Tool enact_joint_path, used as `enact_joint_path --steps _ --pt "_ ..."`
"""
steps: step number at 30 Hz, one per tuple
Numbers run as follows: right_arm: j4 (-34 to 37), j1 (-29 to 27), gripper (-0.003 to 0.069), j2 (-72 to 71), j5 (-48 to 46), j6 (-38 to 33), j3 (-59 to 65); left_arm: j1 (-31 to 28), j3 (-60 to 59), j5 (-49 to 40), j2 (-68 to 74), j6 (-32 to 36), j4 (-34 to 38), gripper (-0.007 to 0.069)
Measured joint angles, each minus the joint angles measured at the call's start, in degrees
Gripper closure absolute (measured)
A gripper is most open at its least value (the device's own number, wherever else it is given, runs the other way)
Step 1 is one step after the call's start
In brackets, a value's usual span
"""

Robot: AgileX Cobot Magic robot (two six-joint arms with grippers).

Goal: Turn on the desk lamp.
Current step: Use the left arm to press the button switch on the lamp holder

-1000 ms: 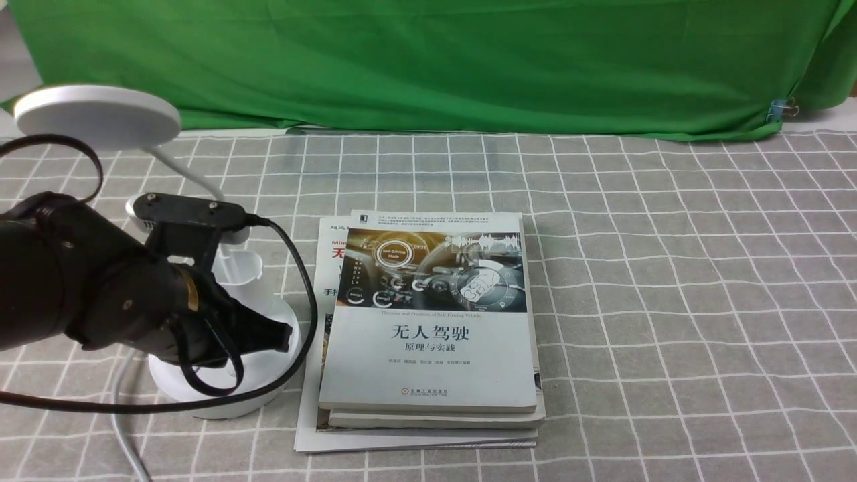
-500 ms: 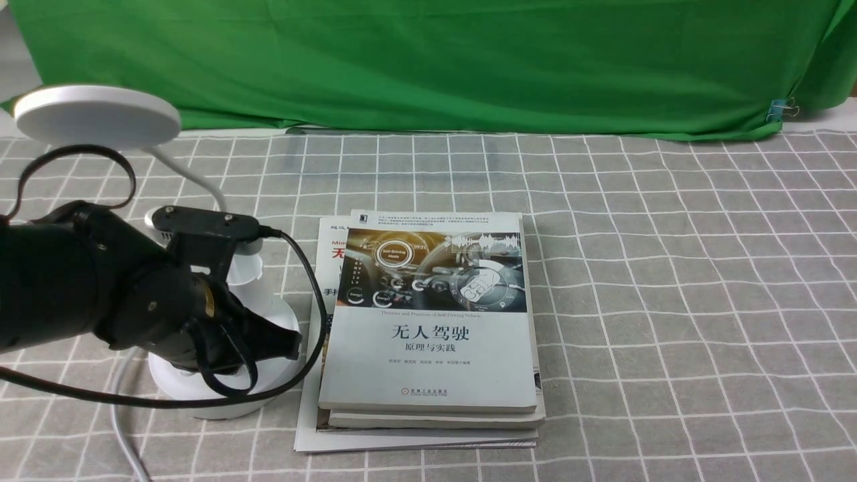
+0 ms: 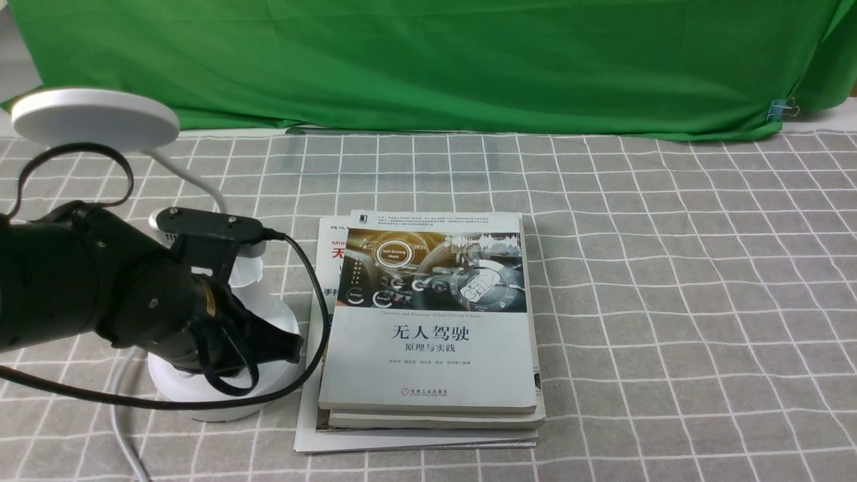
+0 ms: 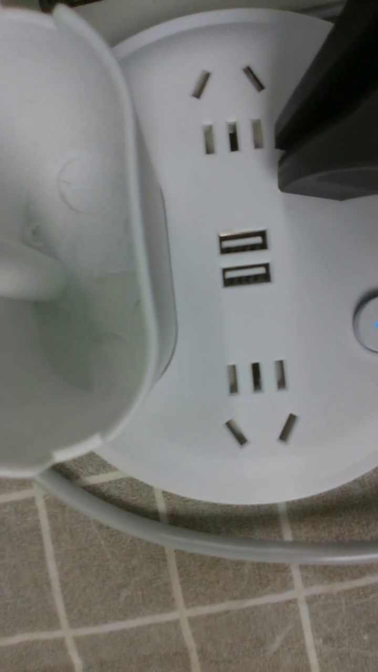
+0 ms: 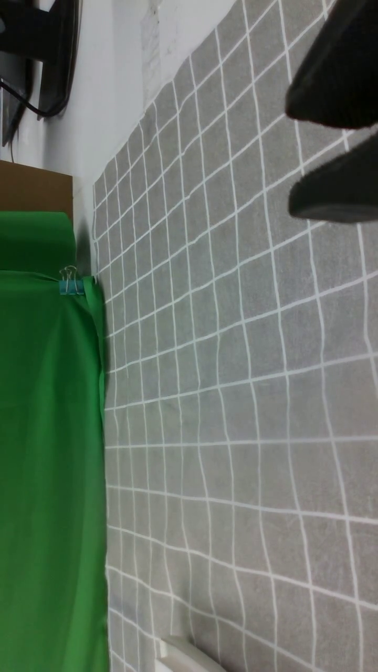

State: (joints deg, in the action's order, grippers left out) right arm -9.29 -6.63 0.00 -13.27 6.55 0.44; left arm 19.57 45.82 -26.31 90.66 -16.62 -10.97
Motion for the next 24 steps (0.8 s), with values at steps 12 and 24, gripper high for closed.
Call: enact_joint_path --steps 12,24 --pt "0.0 0.0 0.0414 0.0 0.0 0.0 0.0 0.0 0.0 -0.7 0.0 0.0 -0.3 0.0606" --pt "0.0 0.0 0.0414 0.0 0.0 0.0 0.0 0.0 1.1 -4.3 -2.6 0.1 -0.3 0.0606"
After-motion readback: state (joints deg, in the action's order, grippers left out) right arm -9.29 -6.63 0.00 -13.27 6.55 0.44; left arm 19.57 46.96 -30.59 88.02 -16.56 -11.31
